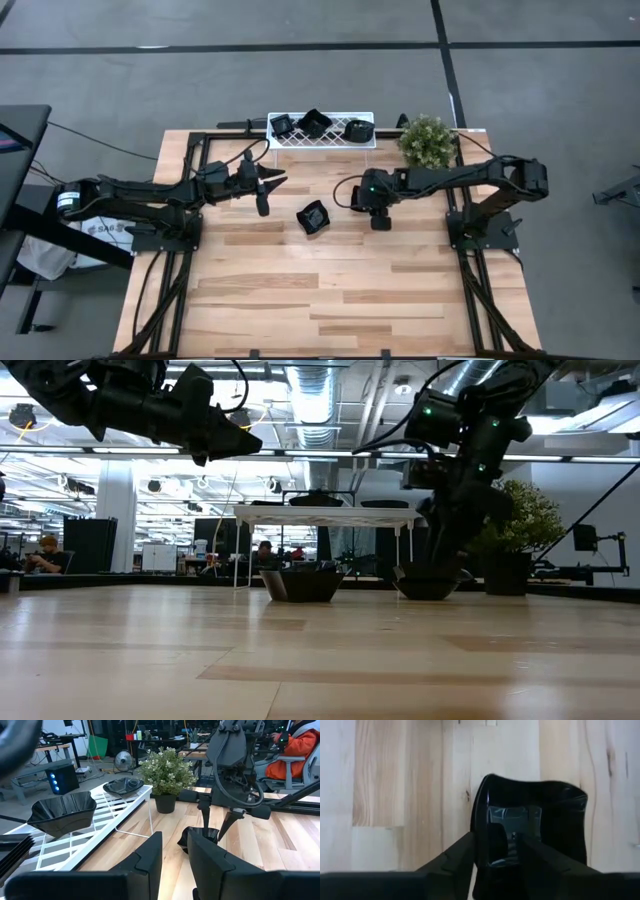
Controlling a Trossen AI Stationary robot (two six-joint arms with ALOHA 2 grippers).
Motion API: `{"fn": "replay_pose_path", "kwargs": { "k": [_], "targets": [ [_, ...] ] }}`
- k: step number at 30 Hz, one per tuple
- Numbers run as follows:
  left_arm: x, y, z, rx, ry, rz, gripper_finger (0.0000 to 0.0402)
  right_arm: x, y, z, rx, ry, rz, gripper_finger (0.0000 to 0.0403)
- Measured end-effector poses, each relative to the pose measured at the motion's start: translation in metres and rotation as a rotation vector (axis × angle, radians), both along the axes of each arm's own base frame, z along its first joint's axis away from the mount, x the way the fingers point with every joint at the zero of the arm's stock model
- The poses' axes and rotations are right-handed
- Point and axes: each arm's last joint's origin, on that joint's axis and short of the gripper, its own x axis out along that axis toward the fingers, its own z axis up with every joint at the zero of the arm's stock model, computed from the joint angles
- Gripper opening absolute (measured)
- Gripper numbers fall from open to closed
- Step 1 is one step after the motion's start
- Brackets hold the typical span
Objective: Pick & Place Mini shaped plates
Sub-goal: Stack the black distorted square plate on top of the black distorted square plate on the shelf
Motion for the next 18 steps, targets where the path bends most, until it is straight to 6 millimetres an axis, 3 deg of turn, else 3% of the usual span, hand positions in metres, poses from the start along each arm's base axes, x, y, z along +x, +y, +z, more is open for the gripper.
{"fn": "replay_pose_path", "kwargs": {
  "k": [10,18],
  "targets": [
    [0.0000,0.0000,0.0000,0.000,0.000,0.000,0.0095,-0.0037,0.0008,-0.0018,0.007,0.043,0.003,0.0016],
    [0.0000,0.0000,-0.0001,0.000,0.000,0.000,0.0095,-0.0050,0.0004,0.0003,-0.021,0.044,-0.006,0.0003]
  ]
}}
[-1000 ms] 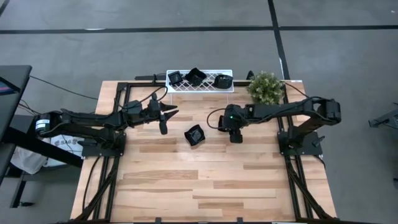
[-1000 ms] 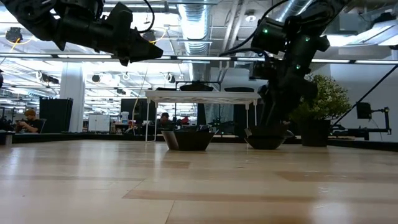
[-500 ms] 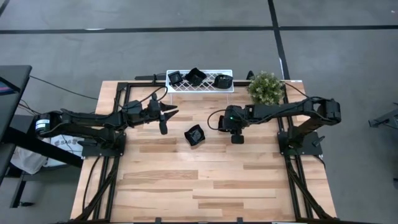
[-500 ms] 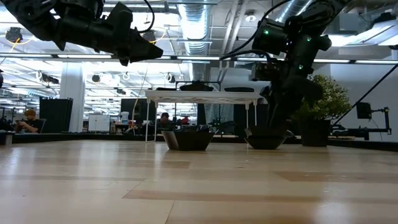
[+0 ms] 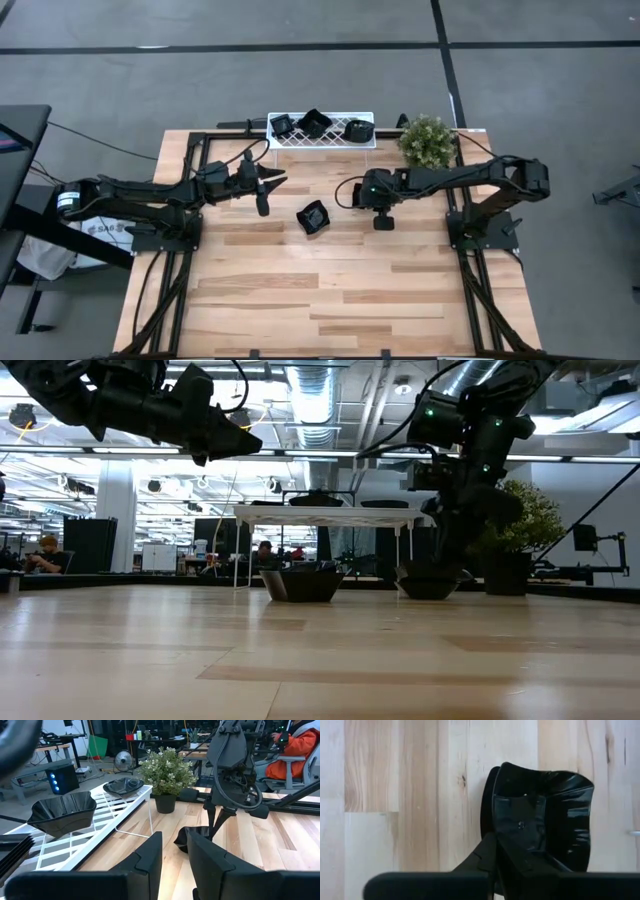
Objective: Pick & Place Mini shaped plates
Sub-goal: Stack the black distorted square plate on top of the black distorted square plate on the shelf
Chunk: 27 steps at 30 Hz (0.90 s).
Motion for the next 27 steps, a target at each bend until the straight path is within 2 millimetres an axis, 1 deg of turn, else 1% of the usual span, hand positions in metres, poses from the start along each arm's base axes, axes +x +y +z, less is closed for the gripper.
{"fn": "replay_pose_path", "kwargs": {
  "k": [7,10,15,18,22,27],
  "targets": [
    [0.000,0.000,0.000,0.000,0.000,0.000,0.0095,0.001,0.003,0.002,-0.017,0.011,0.008,0.0001],
    [0.000,0.000,0.000,0.000,0.000,0.000,0.0095,0.006,0.007,0.014,-0.061,0.022,0.014,0.0001],
    [0.000,0.000,0.000,0.000,0.000,0.000,0.0095,0.018,0.020,0.046,-0.166,0.021,0.064,0.0000],
    [0.000,0.000,0.000,0.000,0.000,0.000,0.0095,0.022,0.026,0.059,-0.201,0.021,0.091,0.0000],
    [0.000,0.000,0.000,0.000,0.000,0.000,0.0095,0.024,0.029,0.065,-0.218,0.019,0.110,0.0000],
    [0.000,0.000,0.000,0.000,0.000,0.000,0.0095,0.024,0.027,0.066,-0.240,0.019,0.130,0.0000]
  ]
}}
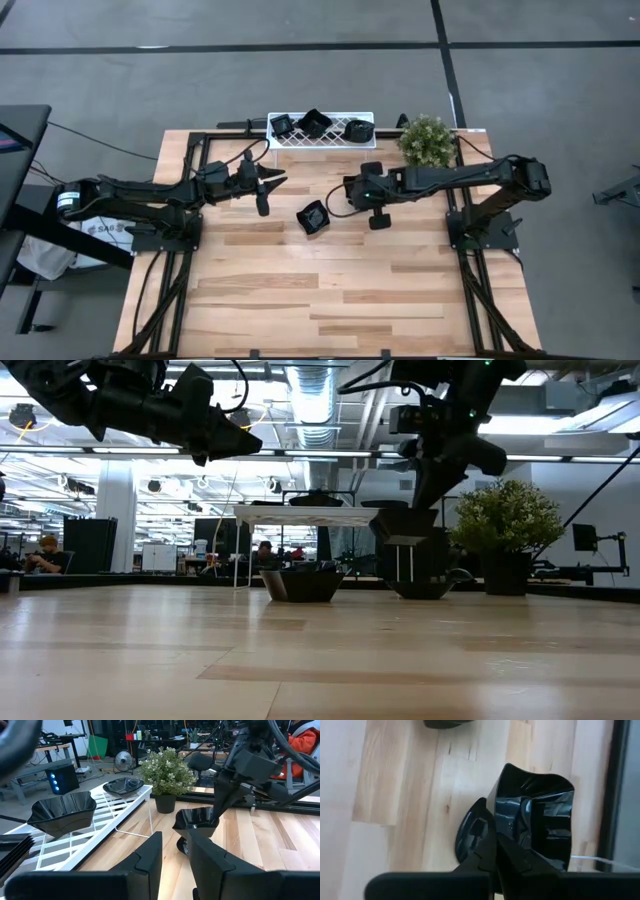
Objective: Pick & Place Mini shaped plates
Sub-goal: Stack the black distorted square plate on top of the black distorted square plate on the shelf
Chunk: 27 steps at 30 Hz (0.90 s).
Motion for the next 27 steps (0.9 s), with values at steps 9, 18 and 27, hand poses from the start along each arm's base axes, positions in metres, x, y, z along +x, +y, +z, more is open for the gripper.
{"fn": "replay_pose_path", "kwargs": {
  "k": [9,18,27],
  "targets": [
    [0.000,0.000,0.000,0.000,0.000,0.000,0.0095,0.014,-0.020,0.029,-0.155,-0.112,0.063,0.0000],
    [0.000,0.000,0.000,0.000,-0.002,0.000,0.0095,0.028,-0.063,0.070,-0.274,-0.366,0.027,0.0000],
    [0.000,0.000,0.001,0.002,-0.010,-0.002,0.0095,0.066,-0.120,0.066,-0.244,-0.493,-0.092,0.0000]
  ]
}}
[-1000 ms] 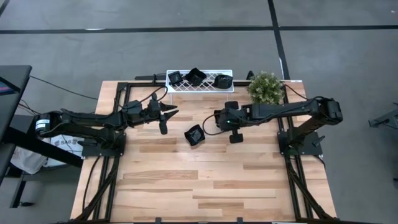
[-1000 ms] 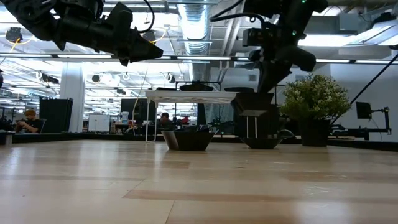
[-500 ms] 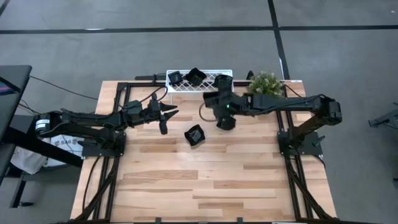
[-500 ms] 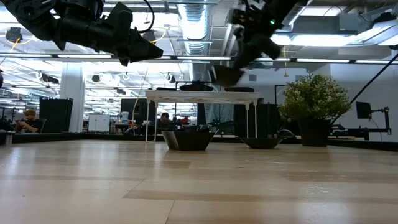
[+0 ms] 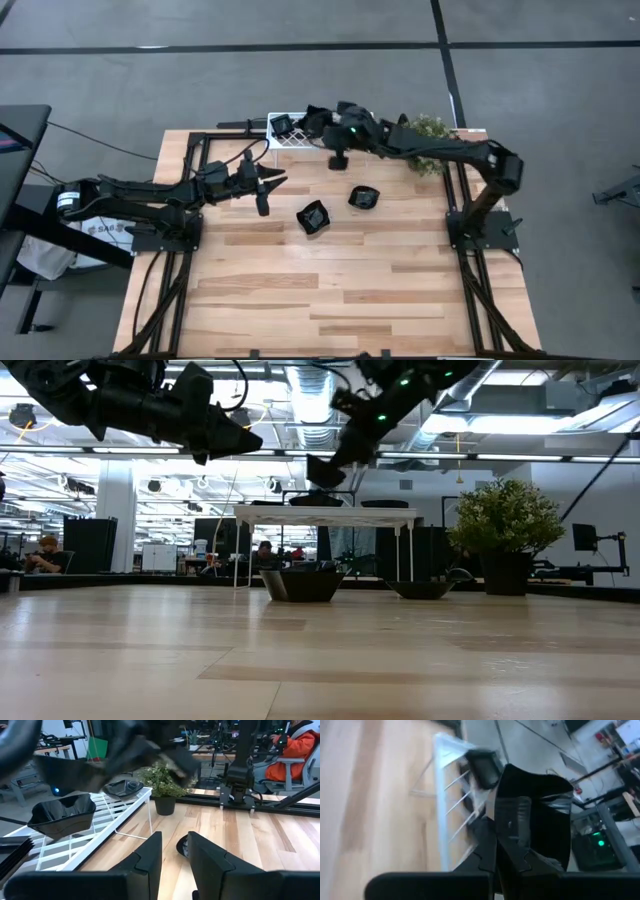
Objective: Pick & Place Mini shaped plates
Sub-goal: Stack the black distorted square plate on top of the black distorted square plate on the shelf, then stack the black leaf shaped plate on top of the black leaf shaped plate on the shelf
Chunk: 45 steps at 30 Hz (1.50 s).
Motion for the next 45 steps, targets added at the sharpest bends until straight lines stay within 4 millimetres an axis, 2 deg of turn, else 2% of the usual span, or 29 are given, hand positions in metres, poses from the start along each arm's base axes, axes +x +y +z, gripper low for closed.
{"fn": "replay_pose_path", "kwargs": {
  "k": [7,12,22,28,31,41,45],
  "targets": [
    [0.000,-0.001,0.000,0.001,-0.005,-0.004,0.0095,0.028,-0.026,0.010,0.090,-0.037,-0.004,0.0000],
    [0.000,-0.001,0.000,0.001,-0.005,-0.006,0.0095,0.040,-0.031,0.001,0.144,0.025,-0.022,0.0000],
    [0.001,-0.002,0.000,0.001,-0.005,-0.009,0.0095,0.036,-0.030,0.007,0.101,0.027,-0.086,0.0000],
    [0.001,-0.002,0.000,0.001,-0.005,-0.009,0.0095,0.039,-0.027,0.001,0.108,0.060,-0.097,0.0005],
    [0.001,-0.002,0.000,0.001,-0.005,-0.009,0.0095,0.039,-0.026,-0.002,0.096,0.083,-0.125,0.0028],
    [0.001,-0.002,0.000,0.001,-0.005,-0.009,0.0095,0.042,-0.019,-0.001,0.061,0.095,-0.130,0.0153],
    [0.001,-0.002,0.000,0.001,-0.005,-0.009,0.0095,0.041,-0.015,0.002,0.030,0.099,-0.174,0.0177]
  ]
}}
